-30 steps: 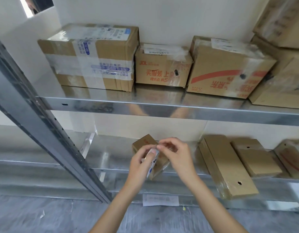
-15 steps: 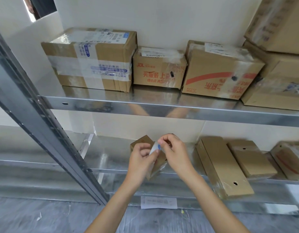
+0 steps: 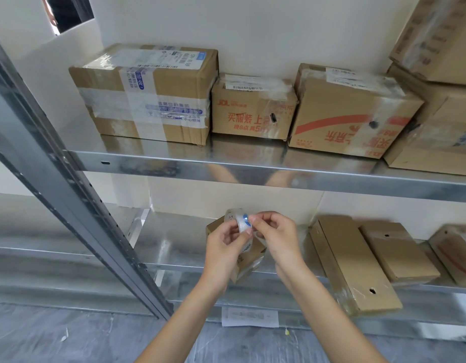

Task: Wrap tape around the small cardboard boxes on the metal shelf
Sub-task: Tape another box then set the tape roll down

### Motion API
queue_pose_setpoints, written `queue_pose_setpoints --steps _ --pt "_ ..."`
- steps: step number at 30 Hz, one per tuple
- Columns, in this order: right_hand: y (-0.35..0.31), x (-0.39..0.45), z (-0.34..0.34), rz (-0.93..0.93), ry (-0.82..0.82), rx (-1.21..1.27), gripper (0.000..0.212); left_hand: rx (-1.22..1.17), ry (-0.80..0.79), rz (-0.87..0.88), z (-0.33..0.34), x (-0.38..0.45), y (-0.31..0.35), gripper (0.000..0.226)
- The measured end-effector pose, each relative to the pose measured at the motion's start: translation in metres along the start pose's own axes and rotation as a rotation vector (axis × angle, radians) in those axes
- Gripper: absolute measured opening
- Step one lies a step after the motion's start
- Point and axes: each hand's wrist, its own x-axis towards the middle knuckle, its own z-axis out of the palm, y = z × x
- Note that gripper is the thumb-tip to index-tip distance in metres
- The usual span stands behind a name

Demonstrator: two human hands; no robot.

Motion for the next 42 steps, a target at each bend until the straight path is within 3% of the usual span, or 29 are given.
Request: queue_pose_setpoints --steps 5,9,13,15,18,20,23,26,29,31,32,34,36,37,40,42 --pt "0.009 0.002 0.002 0.196 -0.044 0.173 0.008 0.035 -0.008 0.031 -0.005 0.002 -0.003 0.006" --pt "0.018 0.006 0.007 0.323 -0.078 0.302 0.033 0.051 -0.028 0.031 -0.017 0.004 -0.006 0.011" --pt "0.037 0.007 0.009 0.179 -0.080 -0.090 0.032 0.191 -0.049 0.077 -0.043 0.015 -0.011 0.017" --pt "0.052 0.009 0.003 -0.010 0.009 -0.395 0.041 0.453 0.048 0.186 -0.069 0.029 -0.019 0.021" --pt "0.080 0.010 -0.003 -0.156 0.036 -1.157 0.090 1.020 0.119 0.206 -0.122 0.054 -0.041 0.007" --pt "0.097 0.011 -0.001 -0.125 -0.034 -1.399 0.110 1.266 0.079 0.085 -0.151 0.068 -0.062 0.009" --pt "0.114 0.015 0.004 -0.106 -0.088 -1.480 0.115 1.482 0.029 -0.063 -0.165 0.079 -0.086 0.014" --pt "0.122 0.024 0.003 -0.130 -0.136 -1.456 0.101 1.538 0.015 -0.122 -0.169 0.089 -0.105 0.018" --pt "0.114 0.042 -0.009 -0.161 -0.300 -1.426 0.098 1.594 0.001 -0.178 -0.170 0.089 -0.119 0.029" --pt "0.104 0.057 -0.018 -0.162 -0.453 -1.449 0.102 1.605 0.102 -0.239 -0.161 0.085 -0.121 0.038" --pt "0.101 0.063 -0.021 -0.156 -0.515 -1.458 0.103 1.545 0.183 -0.233 -0.153 0.083 -0.118 0.043" --pt "0.099 0.071 -0.023 -0.170 -0.591 -1.496 0.106 1.276 0.240 0.003 -0.129 0.078 -0.107 0.054" --pt "0.101 0.071 -0.022 -0.213 -0.612 -1.537 0.113 1.119 0.089 0.257 -0.101 0.074 -0.096 0.059" --pt "0.102 0.070 -0.021 -0.222 -0.607 -1.543 0.119 1.164 -0.044 0.331 -0.091 0.072 -0.092 0.060" --pt "0.104 0.071 -0.014 -0.224 -0.571 -1.547 0.142 1.420 -0.330 0.394 -0.077 0.069 -0.100 0.057" --pt "0.105 0.075 -0.005 -0.262 -0.561 -1.562 0.149 1.452 -0.339 0.375 -0.077 0.069 -0.104 0.055"
